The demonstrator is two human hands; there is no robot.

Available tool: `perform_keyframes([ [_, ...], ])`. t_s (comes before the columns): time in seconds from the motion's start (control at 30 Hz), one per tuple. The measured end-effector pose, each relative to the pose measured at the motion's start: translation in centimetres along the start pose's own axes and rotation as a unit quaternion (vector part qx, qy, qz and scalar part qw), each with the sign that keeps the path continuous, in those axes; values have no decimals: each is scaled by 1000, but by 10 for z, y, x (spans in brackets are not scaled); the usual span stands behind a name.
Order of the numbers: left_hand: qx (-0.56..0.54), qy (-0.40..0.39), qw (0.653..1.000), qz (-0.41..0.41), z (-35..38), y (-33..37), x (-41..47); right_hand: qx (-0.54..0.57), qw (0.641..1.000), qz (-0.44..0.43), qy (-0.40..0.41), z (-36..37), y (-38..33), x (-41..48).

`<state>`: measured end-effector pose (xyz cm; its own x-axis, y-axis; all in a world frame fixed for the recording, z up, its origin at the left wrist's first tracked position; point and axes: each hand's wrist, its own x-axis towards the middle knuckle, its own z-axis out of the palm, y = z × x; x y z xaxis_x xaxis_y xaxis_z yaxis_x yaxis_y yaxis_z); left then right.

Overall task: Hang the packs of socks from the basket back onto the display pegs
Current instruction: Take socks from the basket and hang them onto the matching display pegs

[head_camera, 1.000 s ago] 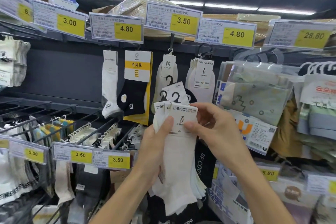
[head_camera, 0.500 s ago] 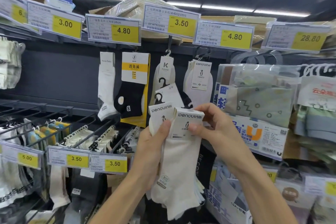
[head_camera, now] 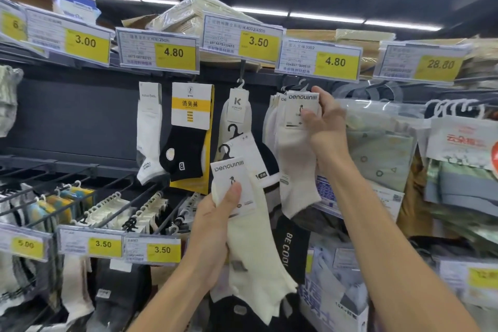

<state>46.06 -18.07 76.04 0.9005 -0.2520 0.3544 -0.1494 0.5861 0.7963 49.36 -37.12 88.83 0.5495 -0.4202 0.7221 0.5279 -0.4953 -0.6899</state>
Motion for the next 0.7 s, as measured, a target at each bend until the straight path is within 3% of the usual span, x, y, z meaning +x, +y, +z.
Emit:
perform_keyframes([
  [0.5, -23, 12, 999, -24, -3, -5, 4, -112, 993, -3, -37, 13, 17, 16],
  [0.7, -6, 1, 1000, -19, -4, -3, 2, -149, 986, 42, -60, 13, 11, -7],
])
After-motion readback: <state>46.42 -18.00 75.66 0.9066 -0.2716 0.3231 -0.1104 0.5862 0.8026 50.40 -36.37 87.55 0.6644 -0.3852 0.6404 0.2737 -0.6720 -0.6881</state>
